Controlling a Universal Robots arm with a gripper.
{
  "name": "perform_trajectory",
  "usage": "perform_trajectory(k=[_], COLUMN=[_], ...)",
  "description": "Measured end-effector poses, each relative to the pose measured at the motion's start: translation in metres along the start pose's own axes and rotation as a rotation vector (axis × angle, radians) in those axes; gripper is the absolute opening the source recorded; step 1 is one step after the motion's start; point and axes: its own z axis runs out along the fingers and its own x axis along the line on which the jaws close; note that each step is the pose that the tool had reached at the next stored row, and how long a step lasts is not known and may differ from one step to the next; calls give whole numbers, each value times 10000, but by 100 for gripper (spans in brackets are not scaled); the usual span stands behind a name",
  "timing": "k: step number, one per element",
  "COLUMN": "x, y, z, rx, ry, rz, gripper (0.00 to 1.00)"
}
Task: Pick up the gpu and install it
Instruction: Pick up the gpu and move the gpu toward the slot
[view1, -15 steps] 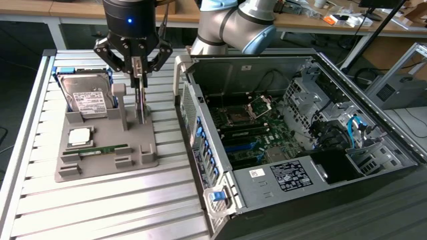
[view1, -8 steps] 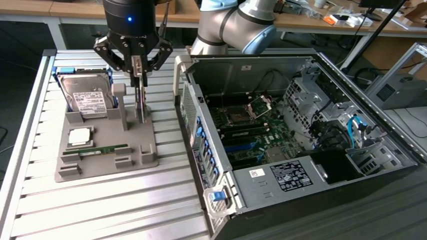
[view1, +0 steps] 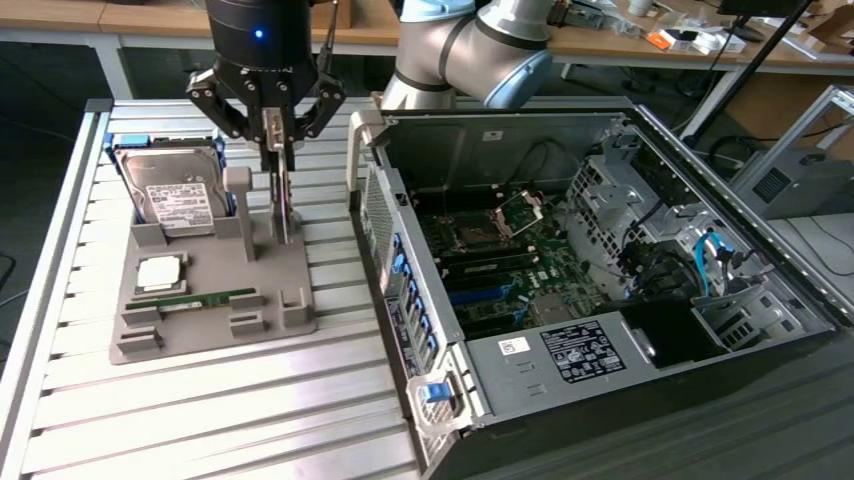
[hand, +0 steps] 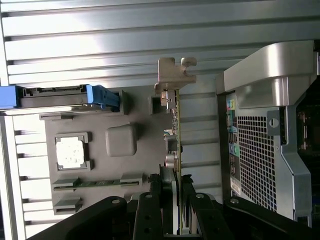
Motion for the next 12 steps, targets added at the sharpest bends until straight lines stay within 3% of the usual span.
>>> perform_trajectory(k=[12], x=[-1], y=[1], z=[-36], rx=[-8], ry=[0], rz=[0], gripper=[27])
